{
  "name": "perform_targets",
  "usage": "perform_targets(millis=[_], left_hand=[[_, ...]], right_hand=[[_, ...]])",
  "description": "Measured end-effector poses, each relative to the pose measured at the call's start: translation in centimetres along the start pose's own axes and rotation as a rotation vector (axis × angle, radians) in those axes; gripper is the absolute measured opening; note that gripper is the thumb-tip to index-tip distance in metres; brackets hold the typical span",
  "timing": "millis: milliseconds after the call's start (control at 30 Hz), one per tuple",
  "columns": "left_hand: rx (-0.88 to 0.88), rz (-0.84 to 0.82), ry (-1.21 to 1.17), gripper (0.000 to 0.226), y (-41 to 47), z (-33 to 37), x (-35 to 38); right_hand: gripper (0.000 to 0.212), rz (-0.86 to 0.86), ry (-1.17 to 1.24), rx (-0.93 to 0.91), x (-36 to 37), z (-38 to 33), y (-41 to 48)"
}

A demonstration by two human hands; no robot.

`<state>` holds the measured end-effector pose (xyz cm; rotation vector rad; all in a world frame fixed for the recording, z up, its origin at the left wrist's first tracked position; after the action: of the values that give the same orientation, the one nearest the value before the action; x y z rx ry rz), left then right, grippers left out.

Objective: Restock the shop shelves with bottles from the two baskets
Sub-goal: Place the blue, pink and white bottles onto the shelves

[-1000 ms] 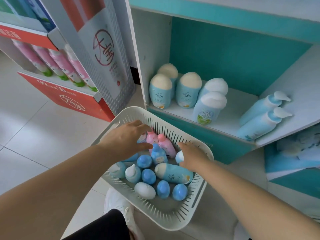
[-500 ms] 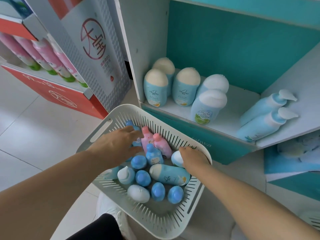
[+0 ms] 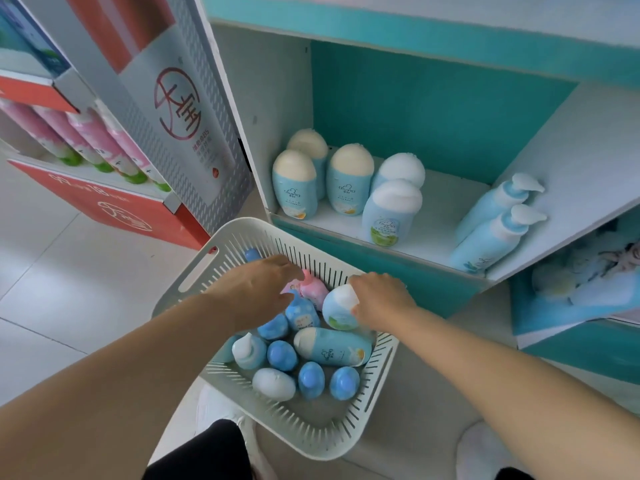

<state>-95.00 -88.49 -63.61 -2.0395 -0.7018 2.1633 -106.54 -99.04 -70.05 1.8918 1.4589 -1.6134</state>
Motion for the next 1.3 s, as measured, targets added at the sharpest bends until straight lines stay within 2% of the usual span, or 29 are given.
perform_targets(millis=[100, 267, 400, 567, 700, 767, 867, 1000, 1167, 1300], left_hand=[[0.051, -0.038, 0.003, 0.047, 0.2, 1.4, -0.9], [0.021, -0.068, -0.082, 0.079, -0.1, 3.7, -2.1], [0.029, -0.002, -0.168, 0.068, -1.0, 5.7, -4.1], [0.105, -0.026, -0.151, 0.065, -2.7, 7.4, -4.9], [0.145, 0.137, -0.2, 0.063, -3.1, 7.9, -7.3], [0.15, 0.236, -0.265, 0.062, -2.9, 7.9, -8.5], [0.11, 0.375, -0.326, 0.061, -2.1, 7.6, -9.8], [0.074, 0.502, -0.353, 0.062, -0.4, 7.8, -11.1], [0.061, 0.447, -0.23, 0.066, 0.7, 7.6, -9.7], [0.038, 0.429, -0.198, 0.061, 1.0, 6.4, -9.1]], right_hand=[[0.036, 0.037, 0.151, 0.009, -3.6, -0.7, -1.9], [0.031, 0.153, 0.313, -0.041, -9.1, -2.8, -5.4], [0.033, 0.176, 0.386, -0.04, -11.2, -3.6, -8.4], [0.039, 0.134, 0.483, -0.035, -12.7, -3.8, -11.6], [0.059, 0.166, 0.56, -0.029, -13.2, -3.9, -12.2], [0.062, 0.256, 0.579, -0.01, -13.7, -3.9, -11.8], [0.056, 0.387, 0.581, -0.004, -14.9, -3.5, -10.9], [0.052, 0.438, 0.533, 0.011, -16.2, -1.8, -9.4], [0.049, 0.376, 0.345, 0.138, -15.0, 2.3, -8.2], [0.049, 0.378, 0.303, 0.251, -15.6, 5.6, -7.8]])
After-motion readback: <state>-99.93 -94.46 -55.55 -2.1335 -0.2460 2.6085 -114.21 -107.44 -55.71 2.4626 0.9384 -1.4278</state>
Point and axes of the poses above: each hand's wrist, its own y-axis towards the middle knuckle, its own x-axis out of the palm, z = x × y, the point moved 7 cm from there along y, towards the middle knuckle, and after that the axes turned 14 degrees about y, right-handed, at the moved point
